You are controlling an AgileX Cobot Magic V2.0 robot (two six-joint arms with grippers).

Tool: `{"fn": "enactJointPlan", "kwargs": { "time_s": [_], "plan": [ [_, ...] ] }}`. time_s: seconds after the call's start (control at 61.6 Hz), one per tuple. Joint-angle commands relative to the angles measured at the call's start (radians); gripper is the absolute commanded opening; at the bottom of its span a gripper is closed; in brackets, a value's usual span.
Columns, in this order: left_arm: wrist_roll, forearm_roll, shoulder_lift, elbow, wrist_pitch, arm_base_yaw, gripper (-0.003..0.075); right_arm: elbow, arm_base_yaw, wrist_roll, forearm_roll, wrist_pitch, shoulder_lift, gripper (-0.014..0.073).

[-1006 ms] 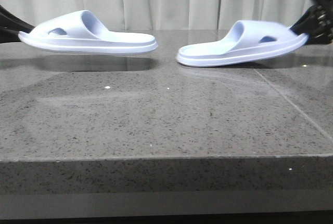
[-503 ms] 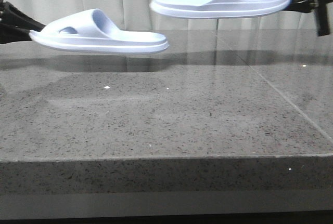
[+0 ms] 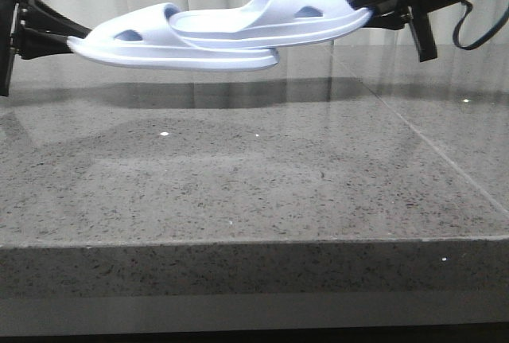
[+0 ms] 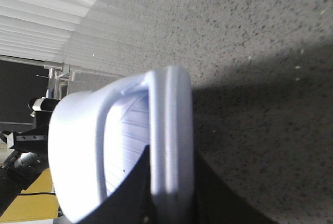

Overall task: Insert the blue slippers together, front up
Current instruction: 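Nest the right gripper's slipper into the left gripper's slipper, lowering both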

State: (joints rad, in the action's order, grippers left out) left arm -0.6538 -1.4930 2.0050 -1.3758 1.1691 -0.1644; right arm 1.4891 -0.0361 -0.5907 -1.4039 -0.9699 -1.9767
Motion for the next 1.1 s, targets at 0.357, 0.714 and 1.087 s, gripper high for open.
{"fn": "enactJointPlan", "kwargs": {
  "time_s": [0.357, 0.714, 1.087],
  "plan": [
    [0.006, -0.122, -0.062, -0.021, 0.030, 0.066, -0.0020, 0.018, 0.097, 0.057, -0.077, 0.021, 0.060, -0.0108],
    [0.006, -0.165, -0.062, -0.021, -0.009, 0.115, -0.0020, 0.018, 0.156, 0.081, -0.077, 0.047, 0.060, -0.0108],
    [0.002, -0.203, -0.062, -0.021, -0.050, 0.180, -0.0020, 0.016, 0.166, 0.091, -0.096, 0.010, 0.041, -0.0108]
  ]
}}
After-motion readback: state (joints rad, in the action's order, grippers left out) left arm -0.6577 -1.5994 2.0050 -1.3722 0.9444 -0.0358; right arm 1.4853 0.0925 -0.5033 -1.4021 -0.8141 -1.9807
